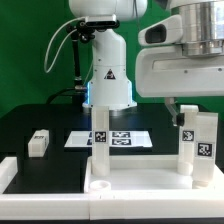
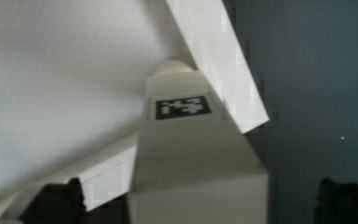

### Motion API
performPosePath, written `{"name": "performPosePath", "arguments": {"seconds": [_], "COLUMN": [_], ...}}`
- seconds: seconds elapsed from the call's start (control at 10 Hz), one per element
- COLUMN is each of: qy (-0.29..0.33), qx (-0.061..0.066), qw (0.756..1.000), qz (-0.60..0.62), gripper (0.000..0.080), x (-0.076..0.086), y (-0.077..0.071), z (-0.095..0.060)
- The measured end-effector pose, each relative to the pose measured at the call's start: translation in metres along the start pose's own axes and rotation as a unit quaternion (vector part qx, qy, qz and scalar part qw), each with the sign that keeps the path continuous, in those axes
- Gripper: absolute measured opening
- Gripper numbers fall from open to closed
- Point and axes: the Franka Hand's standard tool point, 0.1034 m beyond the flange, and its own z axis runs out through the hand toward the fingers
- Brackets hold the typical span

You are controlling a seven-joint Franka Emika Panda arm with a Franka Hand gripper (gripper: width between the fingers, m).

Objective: Assemble desk

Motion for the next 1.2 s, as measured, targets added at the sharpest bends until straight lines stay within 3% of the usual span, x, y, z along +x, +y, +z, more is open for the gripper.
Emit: {"name": "performPosePath", "arguments": {"seconds": [0.1, 0.2, 0.4, 0.5, 0.6, 1.0, 1.2], "qy": [0.002, 0.003, 0.002, 0.002, 0.002, 0.002, 0.009], "qx": [0.004, 0.004, 0.004, 0.003, 0.002, 0.002, 0.017], "qw": [1.0, 1.0, 1.0, 0.999, 0.996, 0.976, 0.936], "qz": [0.0, 0.003, 0.02, 0.043, 0.09, 0.216, 0.352], "gripper": [0.0649, 0.0649, 0.038, 0.038, 0.0305, 0.0305, 0.0305], "x": [-0.0041, -0.0028, -0.0027, -0.0028, -0.0014, -0.0006, 0.0017], "y": [-0.0081, -0.0064, -0.0063, -0.0061, -0.004, -0.0029, 0.0007], "z": [0.0005, 0.0003, 0.0003, 0.0003, -0.0001, 0.0, 0.0004]}}
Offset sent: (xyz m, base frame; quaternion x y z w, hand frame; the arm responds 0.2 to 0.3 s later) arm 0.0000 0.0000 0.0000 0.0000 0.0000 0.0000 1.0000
